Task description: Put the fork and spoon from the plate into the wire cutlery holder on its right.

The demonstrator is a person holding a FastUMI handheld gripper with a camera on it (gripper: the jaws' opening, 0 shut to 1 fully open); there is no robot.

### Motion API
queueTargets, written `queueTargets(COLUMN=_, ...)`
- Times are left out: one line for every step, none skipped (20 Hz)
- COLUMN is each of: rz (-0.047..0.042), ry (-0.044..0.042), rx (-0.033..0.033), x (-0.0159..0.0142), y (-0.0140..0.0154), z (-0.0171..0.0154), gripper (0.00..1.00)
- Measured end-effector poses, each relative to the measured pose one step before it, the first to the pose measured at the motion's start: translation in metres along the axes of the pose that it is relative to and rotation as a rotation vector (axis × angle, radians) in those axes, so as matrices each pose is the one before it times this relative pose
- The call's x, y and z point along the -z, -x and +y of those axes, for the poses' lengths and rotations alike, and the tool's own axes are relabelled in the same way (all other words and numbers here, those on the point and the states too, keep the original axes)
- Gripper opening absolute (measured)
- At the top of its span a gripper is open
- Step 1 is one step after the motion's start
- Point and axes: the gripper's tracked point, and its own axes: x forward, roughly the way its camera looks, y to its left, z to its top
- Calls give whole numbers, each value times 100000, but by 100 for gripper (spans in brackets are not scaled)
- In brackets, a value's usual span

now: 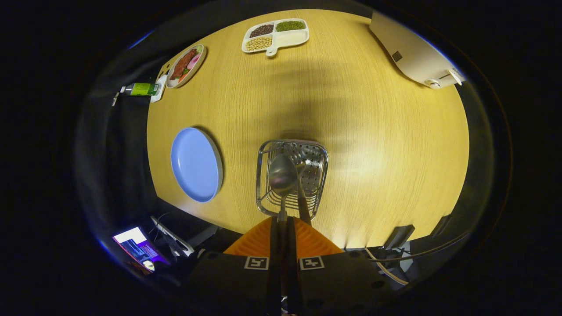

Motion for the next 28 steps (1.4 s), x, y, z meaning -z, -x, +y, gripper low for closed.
queueTargets(rz=255, ry=-550, rx=-426, x=14, y=75, z=3, gripper=11)
queueTargets(rz=190, ry=-774, rx=-124, x=-119, y=35, z=-54, gripper=11)
queueTargets(rz=-415, ry=-1019, rx=67, x=-183, y=22, z=-94, gripper=11)
queueTargets(rz=-501, ry=-1073, rx=-9, x=-273, y=1, z=-29, gripper=11)
queueTargets(rz=-695, ry=-938, rx=36, x=-169, y=-56, z=8, gripper=11)
queueTargets(rz=-1073, ry=-900, rx=-449, x=-392, y=-83, z=100, gripper=12)
queueTargets(rz=-890, ry=-785, rx=-547, x=-174, y=-24, z=146, gripper=12)
queueTargets(rz=-949, ry=-298, rx=-490, x=-47, y=-14, z=175, gripper=14)
queueTargets(rz=-772, ry=-315, rx=-527, x=-241, y=-27, z=42, gripper=14)
queueTargets(rz=-631, ry=-201, rx=-289, x=-100, y=-145, z=56, gripper=15)
queueTargets(rz=-1011, ry=71, rx=-536, x=-2, y=146, z=219, gripper=20)
queueTargets(rz=-1553, ry=-28, rx=-491, x=-97, y=134, z=174, gripper=26)
queueTargets(rz=-2077, ry=120, rx=-944, x=-60, y=252, z=271, gripper=26)
queueTargets(rz=-2847, ry=-73, rx=-1509, x=-208, y=348, z=442, gripper=32)
queueTargets(rz=-4480, ry=-287, rx=-2870, x=-409, y=672, z=827, gripper=33)
queueTargets(rz=-4557, ry=-273, rx=-2386, x=-486, y=556, z=631, gripper=33)
queueTargets(rz=-5189, ry=219, rx=-1832, x=-504, y=762, z=523, gripper=34)
queueTargets(rz=-5539, ry=1626, rx=-908, x=-532, y=796, z=240, gripper=46)
queueTargets(rz=-5552, ry=2259, rx=471, x=-418, y=881, z=-47, gripper=55)
queueTargets(rz=-5569, ry=2383, rx=559, x=-454, y=1063, z=-65, gripper=68)
queueTargets(rz=-5726, ry=1639, rx=-79, x=-243, y=536, z=26, gripper=71)
queueTargets(rz=-5415, ry=1298, rx=-627, x=-587, y=897, z=172, gripper=76)
queueTargets(rz=-5680, ry=1406, rx=-52, x=-542, y=1027, z=92, gripper=80)
queueTargets(rz=-5331, ry=2232, rx=155, x=-519, y=1132, z=0, gripper=89)
queueTargets(rz=-5302, ry=2781, rx=758, x=-642, y=1301, z=-252, gripper=91)
queueTargets(rz=-5428, ry=2683, rx=411, x=-765, y=1220, z=-163, gripper=94)
queueTargets(rz=-5260, ry=2749, rx=156, x=-729, y=1020, z=42, gripper=97)
queueTargets(rz=-5821, ry=2577, rx=638, x=-986, y=939, z=-154, gripper=98)
